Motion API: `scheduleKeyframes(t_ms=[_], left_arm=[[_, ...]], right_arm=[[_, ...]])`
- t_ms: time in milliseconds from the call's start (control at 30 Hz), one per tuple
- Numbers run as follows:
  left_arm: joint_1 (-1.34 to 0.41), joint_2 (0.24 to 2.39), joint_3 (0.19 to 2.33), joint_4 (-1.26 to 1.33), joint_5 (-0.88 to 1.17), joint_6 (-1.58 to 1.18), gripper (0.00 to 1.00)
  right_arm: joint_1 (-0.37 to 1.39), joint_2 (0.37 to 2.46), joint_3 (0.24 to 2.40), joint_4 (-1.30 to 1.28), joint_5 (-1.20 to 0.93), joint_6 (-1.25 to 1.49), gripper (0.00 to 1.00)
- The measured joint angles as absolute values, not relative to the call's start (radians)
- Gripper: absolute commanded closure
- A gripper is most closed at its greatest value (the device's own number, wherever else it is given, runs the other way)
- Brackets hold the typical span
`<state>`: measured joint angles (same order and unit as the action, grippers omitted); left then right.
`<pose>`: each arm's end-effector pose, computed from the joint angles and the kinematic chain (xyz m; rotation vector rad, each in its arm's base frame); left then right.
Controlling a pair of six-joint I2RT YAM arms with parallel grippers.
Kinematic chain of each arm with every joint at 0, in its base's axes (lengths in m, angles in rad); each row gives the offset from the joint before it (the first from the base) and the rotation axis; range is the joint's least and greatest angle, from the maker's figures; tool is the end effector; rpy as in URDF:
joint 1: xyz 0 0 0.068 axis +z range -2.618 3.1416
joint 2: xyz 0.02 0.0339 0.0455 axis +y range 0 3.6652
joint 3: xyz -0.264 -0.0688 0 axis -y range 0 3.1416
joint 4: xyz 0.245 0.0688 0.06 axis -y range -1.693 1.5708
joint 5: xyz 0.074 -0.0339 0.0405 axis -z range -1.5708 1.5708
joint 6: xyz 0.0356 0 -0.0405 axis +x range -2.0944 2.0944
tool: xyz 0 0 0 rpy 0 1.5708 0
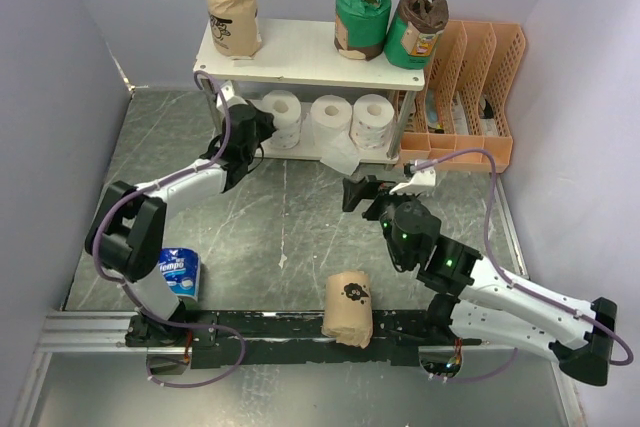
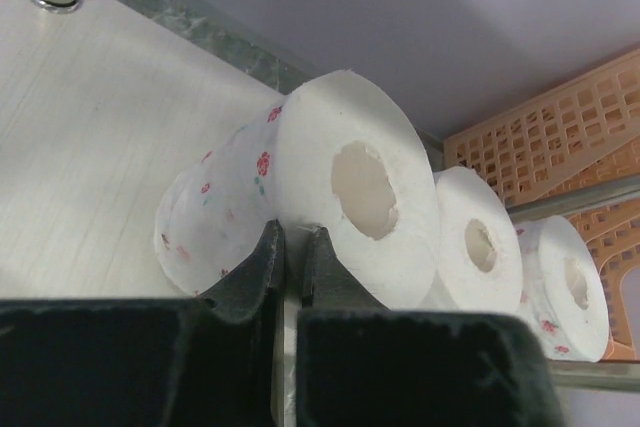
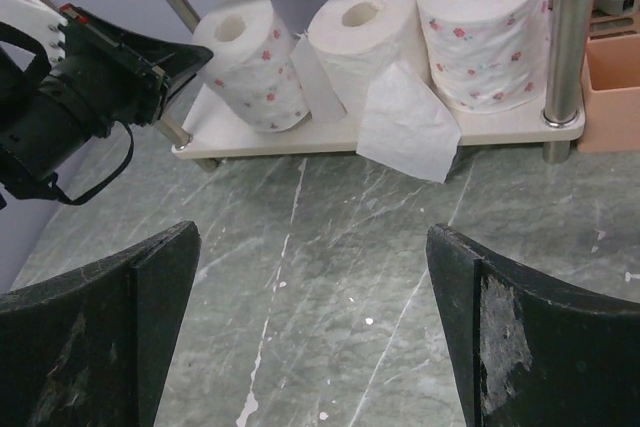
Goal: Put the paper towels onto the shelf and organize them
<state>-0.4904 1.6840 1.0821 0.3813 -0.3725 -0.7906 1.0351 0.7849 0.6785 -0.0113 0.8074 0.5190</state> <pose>0.3504 -0.1724 0.2631 -0.5359 1.7334 -0.5873 0.1146 0.1426 0.3221 0.1753 1.6669 0.4992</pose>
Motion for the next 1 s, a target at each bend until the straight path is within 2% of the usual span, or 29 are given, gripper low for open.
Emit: scheduleKeyframes(t_ms=[333,400,500,533,600,867,1000], left_arm=[[-0.535,1.77,1.18,0.358,-0.399,-0.805,0.92],[-0.542,1.776,1.187,0.353,-0.398,-0.805,0.74],[-0.549,1.773,1.187,0.345,-0.396,-0.801,0.38],[-0.55,1.769,1.187,0.341,-0.393,-0.8,0.19],[-0.554,1.755,1.187,0.331,-0.389,-0.795,0.01],[-0.562,1.554,1.173,0.184,-0.381,-0.731,0.0],[-0.562,1.436,1.167,0.062,-0.316,-0.575,0.0]], right_arm=[[1.035,0.754,0.676,-0.041,0.828,0.522,0.04],[1.035,0.747,0.676,-0.046,0.829,0.522,0.03],[1.035,0.745,0.676,-0.047,0.831,0.522,0.02],[1.035,0.746,0.676,-0.047,0.831,0.522,0.01],[1.035,0.751,0.676,-0.047,0.832,0.522,0.01],[1.035,0.784,0.676,-0.036,0.821,0.513,0.0],[1.035,0.789,0.674,-0.004,0.806,0.506,0.0]])
